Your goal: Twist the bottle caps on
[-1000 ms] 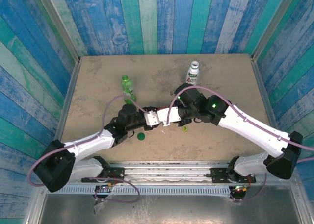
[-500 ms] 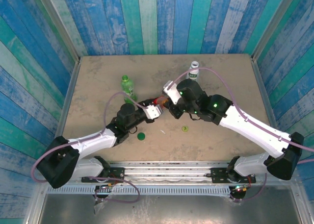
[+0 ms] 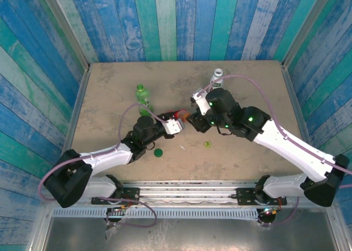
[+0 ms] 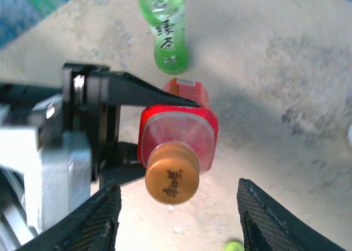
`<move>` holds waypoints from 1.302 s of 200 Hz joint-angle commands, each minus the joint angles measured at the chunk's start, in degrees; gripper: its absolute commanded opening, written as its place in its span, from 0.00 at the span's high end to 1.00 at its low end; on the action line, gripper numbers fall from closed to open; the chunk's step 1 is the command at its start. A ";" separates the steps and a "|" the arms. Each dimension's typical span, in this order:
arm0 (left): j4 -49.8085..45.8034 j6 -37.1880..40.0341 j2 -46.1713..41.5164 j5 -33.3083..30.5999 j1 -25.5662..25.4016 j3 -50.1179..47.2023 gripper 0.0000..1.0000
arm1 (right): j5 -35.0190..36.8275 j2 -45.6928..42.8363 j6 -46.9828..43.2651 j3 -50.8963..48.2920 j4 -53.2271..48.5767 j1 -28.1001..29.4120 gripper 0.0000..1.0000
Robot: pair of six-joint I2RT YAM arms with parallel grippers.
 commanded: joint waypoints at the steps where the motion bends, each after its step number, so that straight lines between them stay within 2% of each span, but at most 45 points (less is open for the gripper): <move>1: -1.49 1.34 -3.47 3.46 0.06 -1.33 0.49 | -3.39 -2.56 -26.88 0.59 -5.48 0.73 0.38; 38: -3.35 1.31 -6.45 6.13 0.05 -2.48 0.50 | -4.77 -4.46 -55.86 -0.08 -8.12 3.88 0.36; 71: -4.80 1.39 -7.86 7.98 0.06 -2.39 0.49 | -2.52 -4.12 -66.58 0.98 -7.73 4.17 0.36; 105: -5.01 1.34 -7.94 8.76 0.06 -2.18 0.49 | -3.65 -0.66 -68.30 2.89 -7.73 4.28 0.41; 138: -5.22 1.27 -8.09 8.92 0.02 -2.11 0.49 | -4.12 1.73 -67.99 3.61 -6.83 4.28 0.51; 164: -5.02 1.28 -7.96 8.60 0.06 -2.14 0.49 | -3.65 2.95 -67.97 4.14 -7.03 4.28 0.55; 260: -4.52 1.18 -7.78 8.27 0.01 -2.20 0.50 | -0.15 6.93 -68.91 6.11 -10.31 4.28 0.56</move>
